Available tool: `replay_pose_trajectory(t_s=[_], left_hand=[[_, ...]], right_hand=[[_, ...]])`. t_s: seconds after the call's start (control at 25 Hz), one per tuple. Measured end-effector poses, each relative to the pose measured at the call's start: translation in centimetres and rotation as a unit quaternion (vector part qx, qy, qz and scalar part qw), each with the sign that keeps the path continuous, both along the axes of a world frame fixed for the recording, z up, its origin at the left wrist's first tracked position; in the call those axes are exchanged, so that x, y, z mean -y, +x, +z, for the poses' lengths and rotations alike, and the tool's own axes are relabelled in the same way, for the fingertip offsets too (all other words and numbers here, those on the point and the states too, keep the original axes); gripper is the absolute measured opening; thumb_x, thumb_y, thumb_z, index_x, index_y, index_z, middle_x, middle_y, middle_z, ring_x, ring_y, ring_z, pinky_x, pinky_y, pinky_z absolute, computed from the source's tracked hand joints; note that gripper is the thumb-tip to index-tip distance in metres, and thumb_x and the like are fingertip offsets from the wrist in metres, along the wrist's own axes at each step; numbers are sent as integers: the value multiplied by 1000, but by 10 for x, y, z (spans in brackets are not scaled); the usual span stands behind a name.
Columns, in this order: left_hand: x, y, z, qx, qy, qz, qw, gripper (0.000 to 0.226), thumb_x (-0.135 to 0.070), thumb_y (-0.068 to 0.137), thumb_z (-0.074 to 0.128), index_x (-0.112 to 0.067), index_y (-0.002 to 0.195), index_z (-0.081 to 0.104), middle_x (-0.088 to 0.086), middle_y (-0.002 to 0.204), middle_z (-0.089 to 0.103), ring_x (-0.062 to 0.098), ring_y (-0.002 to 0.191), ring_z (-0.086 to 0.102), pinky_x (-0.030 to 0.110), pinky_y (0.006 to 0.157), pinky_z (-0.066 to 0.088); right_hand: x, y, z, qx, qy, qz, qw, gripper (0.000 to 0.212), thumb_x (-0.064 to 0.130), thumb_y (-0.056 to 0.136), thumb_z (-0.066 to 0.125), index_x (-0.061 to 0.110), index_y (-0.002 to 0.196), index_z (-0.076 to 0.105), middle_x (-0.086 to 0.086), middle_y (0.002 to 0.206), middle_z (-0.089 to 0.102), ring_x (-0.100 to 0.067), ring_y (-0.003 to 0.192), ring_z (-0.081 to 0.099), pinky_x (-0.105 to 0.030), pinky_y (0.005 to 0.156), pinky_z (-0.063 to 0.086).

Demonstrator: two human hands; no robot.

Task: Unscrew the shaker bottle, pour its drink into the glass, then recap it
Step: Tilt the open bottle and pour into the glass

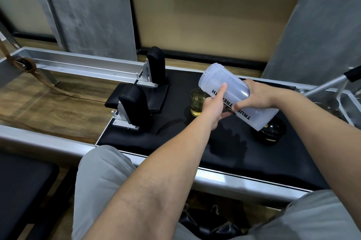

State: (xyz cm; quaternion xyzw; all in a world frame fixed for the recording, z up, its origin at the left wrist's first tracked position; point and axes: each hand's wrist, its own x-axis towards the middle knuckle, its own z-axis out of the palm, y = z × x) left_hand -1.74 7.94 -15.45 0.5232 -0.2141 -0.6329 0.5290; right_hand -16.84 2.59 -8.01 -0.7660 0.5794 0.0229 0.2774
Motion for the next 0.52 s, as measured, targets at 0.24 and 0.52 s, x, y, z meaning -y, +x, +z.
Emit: replay_pose_trajectory(t_s=[0.24, 0.52], left_hand=[[0, 0, -2, -4, -1, 4, 1000, 57, -59, 98, 68, -13, 131, 65, 11, 126, 77, 27, 113, 76, 31, 62, 65], [2, 0, -4, -5, -5, -1, 1000, 56, -60, 97, 67, -13, 127, 67, 11, 123, 79, 26, 110, 78, 32, 66, 66]], right_hand=[[0, 1, 1, -10, -3, 7, 1000, 85, 48, 67, 92, 20, 133, 45, -5, 115, 66, -26, 104, 66, -48, 96, 55], [-1, 1, 4, -17, -5, 9, 1000, 84, 51, 64, 91, 20, 129, 48, -6, 113, 68, -27, 101, 67, -49, 94, 56]])
